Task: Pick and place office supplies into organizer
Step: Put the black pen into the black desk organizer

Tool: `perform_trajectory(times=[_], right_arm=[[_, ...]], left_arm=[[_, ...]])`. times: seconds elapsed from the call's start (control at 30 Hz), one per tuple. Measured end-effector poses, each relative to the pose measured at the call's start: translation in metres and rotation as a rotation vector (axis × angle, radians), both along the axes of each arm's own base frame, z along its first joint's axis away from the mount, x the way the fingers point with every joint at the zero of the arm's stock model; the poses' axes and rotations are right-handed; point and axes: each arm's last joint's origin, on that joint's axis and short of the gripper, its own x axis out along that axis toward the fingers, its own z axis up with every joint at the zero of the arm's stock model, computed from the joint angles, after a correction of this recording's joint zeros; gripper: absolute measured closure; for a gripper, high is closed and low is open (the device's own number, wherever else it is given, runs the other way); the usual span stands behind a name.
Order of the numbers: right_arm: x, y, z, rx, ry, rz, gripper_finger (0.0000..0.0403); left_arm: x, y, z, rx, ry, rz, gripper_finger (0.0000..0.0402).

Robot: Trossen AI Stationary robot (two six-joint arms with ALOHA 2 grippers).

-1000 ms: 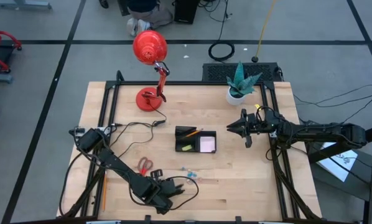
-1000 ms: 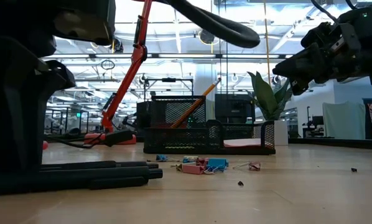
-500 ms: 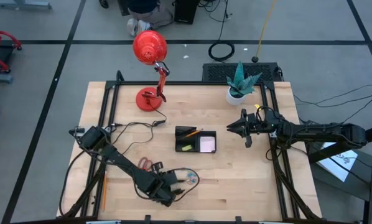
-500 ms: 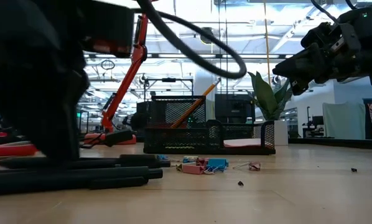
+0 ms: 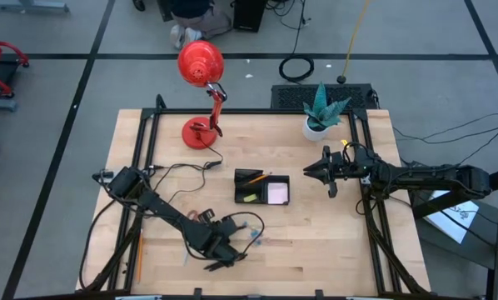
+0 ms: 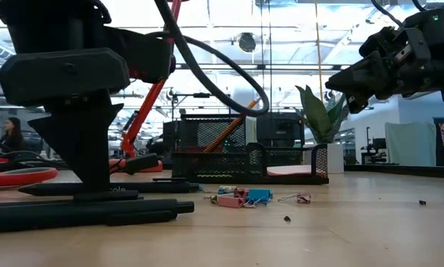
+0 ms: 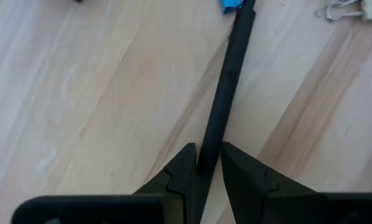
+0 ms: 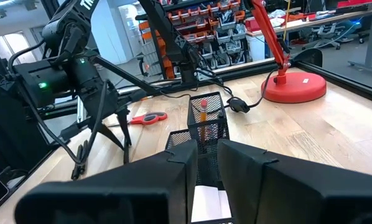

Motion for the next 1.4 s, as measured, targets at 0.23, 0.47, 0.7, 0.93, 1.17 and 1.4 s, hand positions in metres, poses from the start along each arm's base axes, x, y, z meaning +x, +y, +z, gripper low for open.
perform_trajectory(times=[0.23,0.47,0.7,0.93,1.17,1.4], right_arm=[[0.0,0.0,0.0,0.0,0.0,0.0,0.0344],[0.0,0.0,0.0,-0.001,0.0,0.0,0.0344],[0.0,0.0,0.0,-0.001,0.0,0.0,0.0344],[0.0,0.0,0.0,-0.001,0.0,0.0,0.0344],[0.0,0.0,0.0,-0.001,0.0,0.0,0.0344],[0.0,0.0,0.0,-0.001,0.0,0.0,0.0344]], left_arm=[[0.005,-0.012,0.01,0.075,-0.02,-0.176,0.0321],[0.021,-0.013,0.031,0.078,-0.066,-0.274,0.0321],[0.033,0.003,0.032,-0.009,-0.027,-0.268,0.0305],[0.034,0.008,0.032,-0.071,0.026,-0.318,0.0236],[0.028,0.02,0.017,-0.102,0.076,-0.313,0.021],[0.026,0.025,0.005,-0.134,0.062,-0.304,0.0234]])
